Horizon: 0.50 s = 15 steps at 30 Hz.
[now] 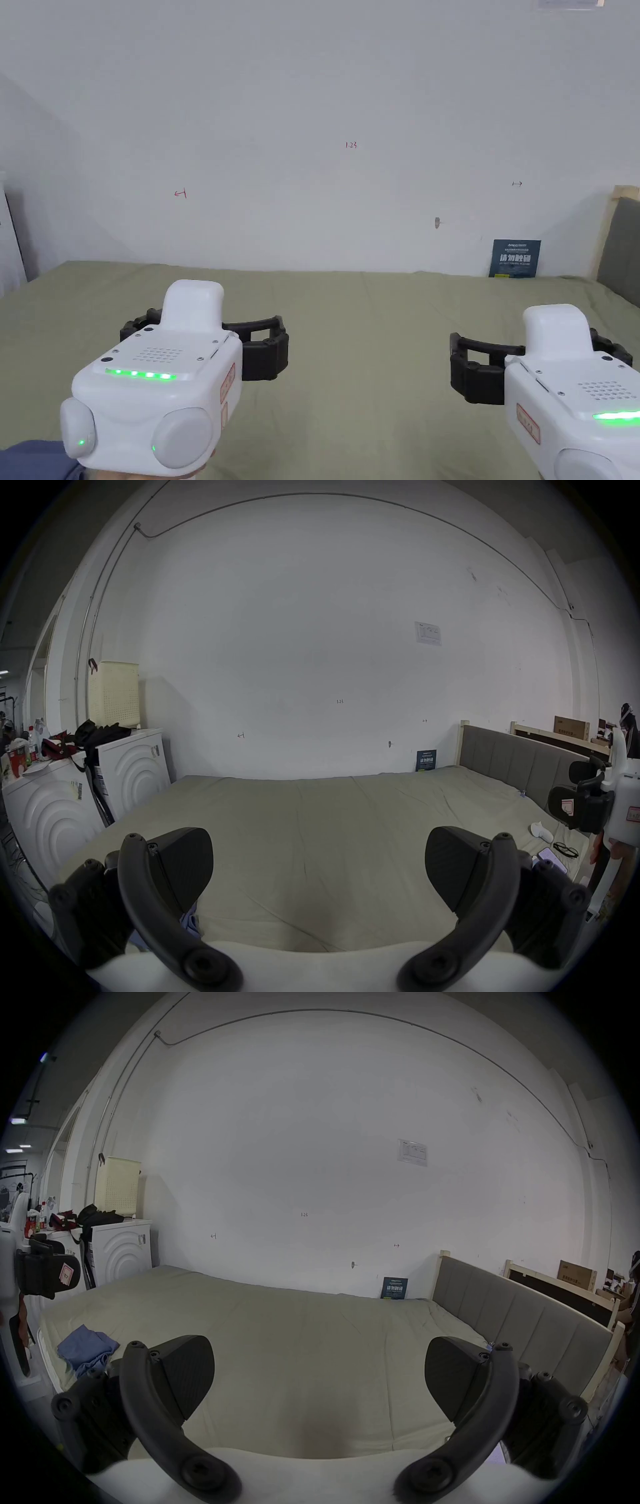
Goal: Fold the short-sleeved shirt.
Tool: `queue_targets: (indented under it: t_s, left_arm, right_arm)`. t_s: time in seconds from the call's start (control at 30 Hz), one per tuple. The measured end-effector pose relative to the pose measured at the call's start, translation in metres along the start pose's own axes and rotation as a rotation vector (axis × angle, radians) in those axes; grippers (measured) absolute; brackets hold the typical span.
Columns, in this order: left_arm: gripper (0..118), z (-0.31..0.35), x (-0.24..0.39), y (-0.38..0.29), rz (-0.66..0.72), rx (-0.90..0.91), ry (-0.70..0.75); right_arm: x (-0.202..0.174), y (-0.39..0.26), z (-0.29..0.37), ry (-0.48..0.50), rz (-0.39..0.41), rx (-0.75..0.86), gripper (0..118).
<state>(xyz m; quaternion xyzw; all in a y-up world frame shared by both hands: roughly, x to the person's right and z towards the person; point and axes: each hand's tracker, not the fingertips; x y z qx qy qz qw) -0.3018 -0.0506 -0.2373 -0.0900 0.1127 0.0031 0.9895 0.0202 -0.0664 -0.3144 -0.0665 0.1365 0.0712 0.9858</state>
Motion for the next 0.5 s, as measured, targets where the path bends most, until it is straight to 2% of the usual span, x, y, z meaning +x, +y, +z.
queue_targets:
  t_s: [0.5]
  left_arm:
    - [118, 0.0006, 0.0013, -0.0031, -0.007, -0.023, 0.004]
  right_arm:
    - [0.0035, -0.0025, 0.0001, 0.001, 0.001, -0.018, 118]
